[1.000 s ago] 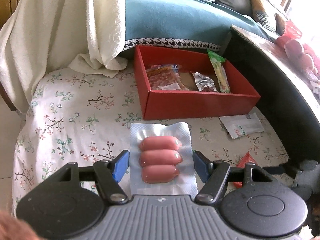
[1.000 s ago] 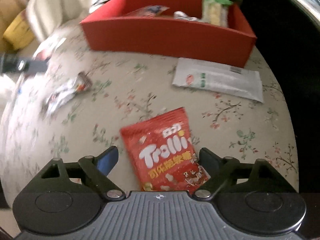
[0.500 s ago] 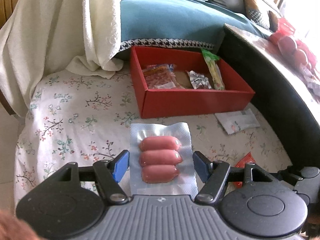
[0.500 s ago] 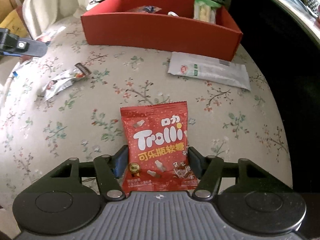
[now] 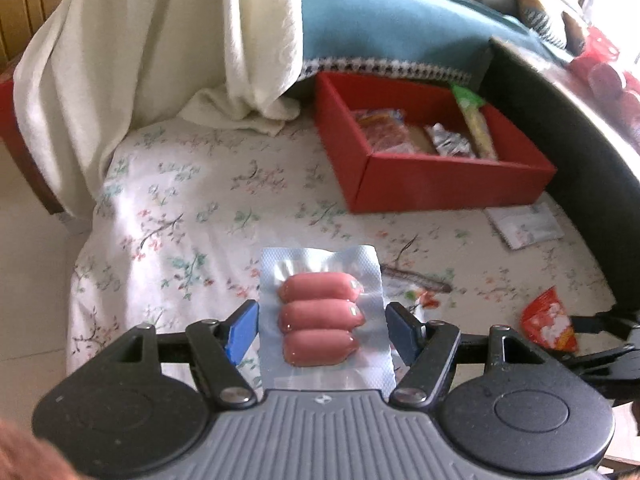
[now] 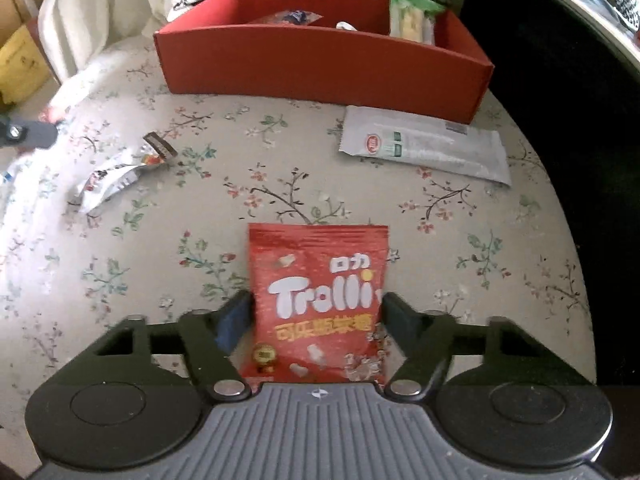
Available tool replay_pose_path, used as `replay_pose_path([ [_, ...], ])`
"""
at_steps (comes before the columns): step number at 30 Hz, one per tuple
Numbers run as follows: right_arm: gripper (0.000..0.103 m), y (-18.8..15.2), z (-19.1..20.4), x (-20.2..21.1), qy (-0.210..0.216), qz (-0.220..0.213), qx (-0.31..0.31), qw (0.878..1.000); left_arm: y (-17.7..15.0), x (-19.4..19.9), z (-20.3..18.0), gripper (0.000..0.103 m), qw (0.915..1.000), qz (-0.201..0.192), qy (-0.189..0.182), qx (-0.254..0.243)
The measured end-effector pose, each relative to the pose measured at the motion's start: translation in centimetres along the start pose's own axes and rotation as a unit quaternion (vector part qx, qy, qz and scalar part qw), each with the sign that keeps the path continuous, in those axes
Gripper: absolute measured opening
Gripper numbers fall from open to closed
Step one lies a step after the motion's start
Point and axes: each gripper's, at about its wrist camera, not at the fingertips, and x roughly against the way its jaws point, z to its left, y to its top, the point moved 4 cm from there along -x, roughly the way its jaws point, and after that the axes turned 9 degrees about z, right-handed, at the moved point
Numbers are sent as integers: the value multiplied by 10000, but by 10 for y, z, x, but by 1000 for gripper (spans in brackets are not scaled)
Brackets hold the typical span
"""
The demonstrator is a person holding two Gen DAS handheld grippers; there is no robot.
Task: Organize snacks
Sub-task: 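Grasp and lift the red Trolli bag with the right tool while the left tool holds the sausages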
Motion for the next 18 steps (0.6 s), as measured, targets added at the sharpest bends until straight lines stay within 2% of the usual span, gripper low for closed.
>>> replay_pose_path([
  [5, 64, 2, -2, 5, 53, -77, -142, 9999, -5, -9, -15, 62, 9996, 156, 14, -226],
  [11, 64, 12, -5, 13, 87, -265, -287, 9992, 1, -4, -45, 62, 9984, -5, 33, -558],
  [18, 64, 31, 5, 25, 185, -594, -262, 9977, 9, -5, -61, 62, 9976, -143, 167, -661],
])
